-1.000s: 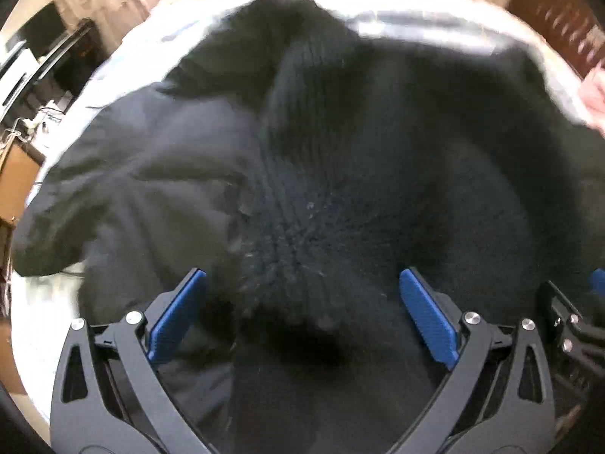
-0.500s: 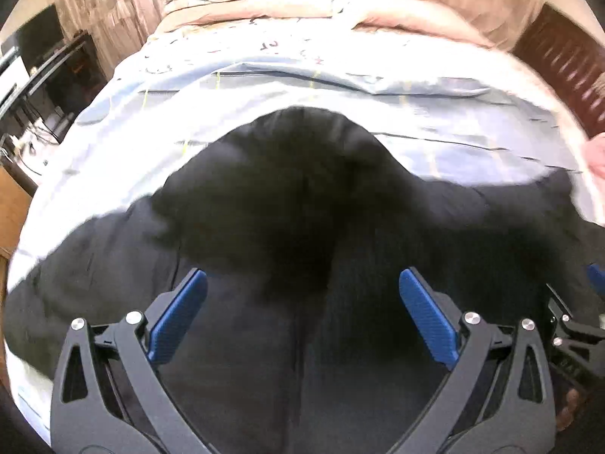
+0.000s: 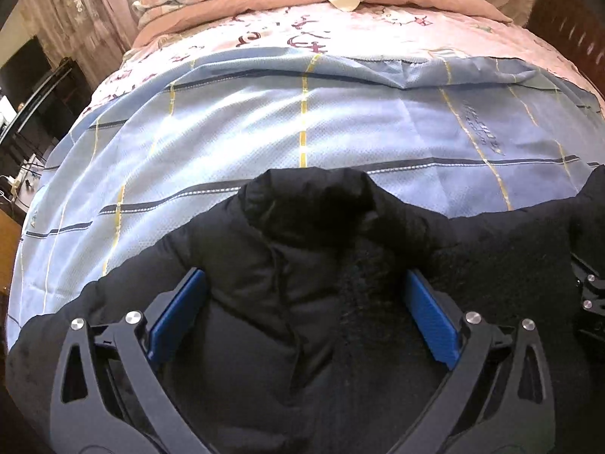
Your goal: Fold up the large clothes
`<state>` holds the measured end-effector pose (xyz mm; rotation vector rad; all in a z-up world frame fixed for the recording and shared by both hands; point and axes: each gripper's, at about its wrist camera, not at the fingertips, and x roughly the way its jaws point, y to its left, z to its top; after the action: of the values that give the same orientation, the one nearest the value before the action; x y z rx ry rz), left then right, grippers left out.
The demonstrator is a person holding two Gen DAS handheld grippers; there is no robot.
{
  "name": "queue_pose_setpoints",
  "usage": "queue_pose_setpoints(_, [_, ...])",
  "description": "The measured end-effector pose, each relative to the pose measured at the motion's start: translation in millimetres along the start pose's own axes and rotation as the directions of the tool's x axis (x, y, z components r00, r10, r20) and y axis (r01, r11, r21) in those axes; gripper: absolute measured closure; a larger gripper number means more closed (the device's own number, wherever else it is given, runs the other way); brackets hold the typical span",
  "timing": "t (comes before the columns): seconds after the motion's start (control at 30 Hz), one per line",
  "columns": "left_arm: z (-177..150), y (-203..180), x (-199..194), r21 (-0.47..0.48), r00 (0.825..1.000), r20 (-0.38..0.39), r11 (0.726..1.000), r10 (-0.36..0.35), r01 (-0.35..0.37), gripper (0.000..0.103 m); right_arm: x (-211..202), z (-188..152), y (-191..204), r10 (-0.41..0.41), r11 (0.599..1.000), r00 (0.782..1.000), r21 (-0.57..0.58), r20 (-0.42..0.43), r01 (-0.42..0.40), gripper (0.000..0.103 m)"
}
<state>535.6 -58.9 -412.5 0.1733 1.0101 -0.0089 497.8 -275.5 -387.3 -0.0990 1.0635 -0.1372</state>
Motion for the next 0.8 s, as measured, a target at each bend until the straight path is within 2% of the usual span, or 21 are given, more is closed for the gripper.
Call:
queue_pose_setpoints(0.17, [2,5,-15,-0.018,1.000,0.000,1.000,-0.009,0.009,0.002,-27,0,9,-0.074,0.997,0.996,-0.009,0.048,0.075,0.001])
queue_pose_setpoints(0.23, [-2,1,-10,0.003,1.000,0.000,1.000,-0.001,0.001,0.002,-9,-6,8,-0.057,0.998,0.998,0.021,-0.008,0.057,0.001])
queue_pose_setpoints(0.33, [-2,1,-5,-0.007,1.000,0.010,1.000,-0.011,0.011,0.002,-2,-2,3,-0.036,0.998,0.999,0.057,-0.028,0.038,0.001])
queue_pose_setpoints(0.43, [0,5,-21,-0.008,1.000,0.005,1.000,0.001,-0.001,0.002,-22,2,7,-0.077,0.995,0.996,0.054,-0.034,0.079,0.001])
queue_pose_setpoints(0.5, [-1,16,-38,-0.037,1.000,0.006,0.999,-0.006,0.006,0.002,-51,2,12,-0.056,0.997,0.998,0.059,-0.031,0.058,0.001])
queue_pose_setpoints(0.57, [-8,40,-63,-0.088,1.000,0.011,0.996,-0.001,0.002,0.002,-80,-1,19,-0.018,0.996,1.000,0.092,-0.002,0.018,0.001])
queue_pose_setpoints(0.67, [-32,90,-109,-0.141,0.995,0.050,0.987,0.083,-0.075,0.002,-122,-10,37,0.018,0.991,0.999,0.129,0.042,-0.023,0.001])
queue_pose_setpoints(0.8, [-70,159,-134,-0.193,0.985,-0.011,0.966,0.170,-0.169,0.002,-161,-24,86,0.096,0.988,0.993,0.115,0.066,-0.103,0.001])
